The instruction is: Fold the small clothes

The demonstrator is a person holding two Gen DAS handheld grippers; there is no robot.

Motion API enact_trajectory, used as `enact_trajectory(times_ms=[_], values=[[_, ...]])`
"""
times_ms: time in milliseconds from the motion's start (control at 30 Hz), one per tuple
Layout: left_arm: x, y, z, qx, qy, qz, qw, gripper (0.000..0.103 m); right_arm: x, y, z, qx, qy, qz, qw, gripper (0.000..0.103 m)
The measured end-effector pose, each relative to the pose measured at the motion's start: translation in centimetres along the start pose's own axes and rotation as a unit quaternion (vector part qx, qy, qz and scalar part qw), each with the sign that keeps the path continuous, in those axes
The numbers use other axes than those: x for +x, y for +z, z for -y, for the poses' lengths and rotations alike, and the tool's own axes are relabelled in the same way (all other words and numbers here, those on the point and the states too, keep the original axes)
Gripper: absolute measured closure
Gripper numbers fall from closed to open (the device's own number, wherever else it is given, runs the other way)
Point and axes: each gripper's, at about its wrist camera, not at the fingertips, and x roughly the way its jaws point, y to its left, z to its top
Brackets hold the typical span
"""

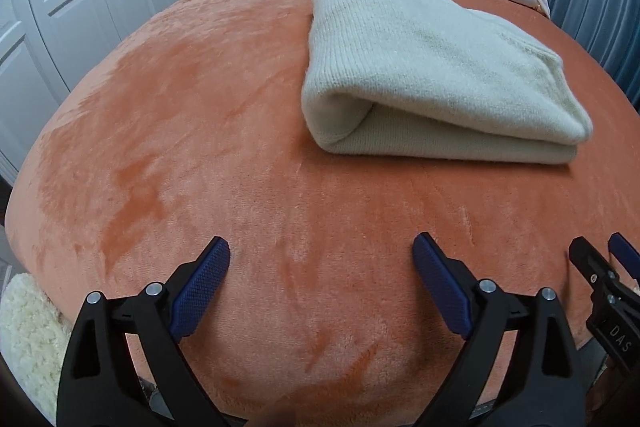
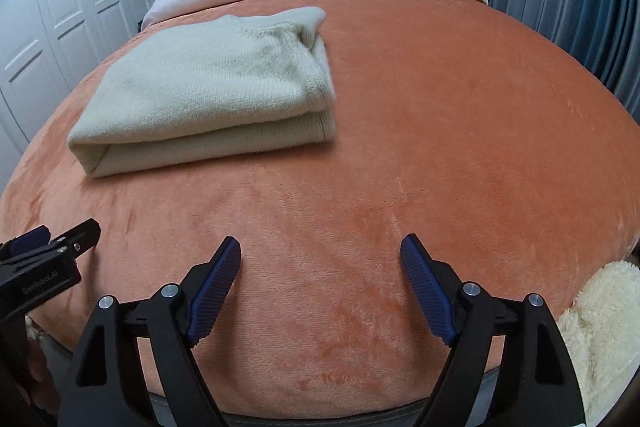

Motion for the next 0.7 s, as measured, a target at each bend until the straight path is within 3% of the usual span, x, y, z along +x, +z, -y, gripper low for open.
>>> enact_trajectory(times_ms=[433,700], values=[[0.3,-1.2,0.1,0.004,0.004,0.033,0.9994,0.005,0.5,-1.6,-2.0,-0.007,-0.023,0.017,1.0,0.012],[0.5,-1.5,0.1,0.003,0.005,0.051,0.9987,0.005,0.6,-2.1,-2.6,-0.004,-0.024,0.011,1.0,0.011]])
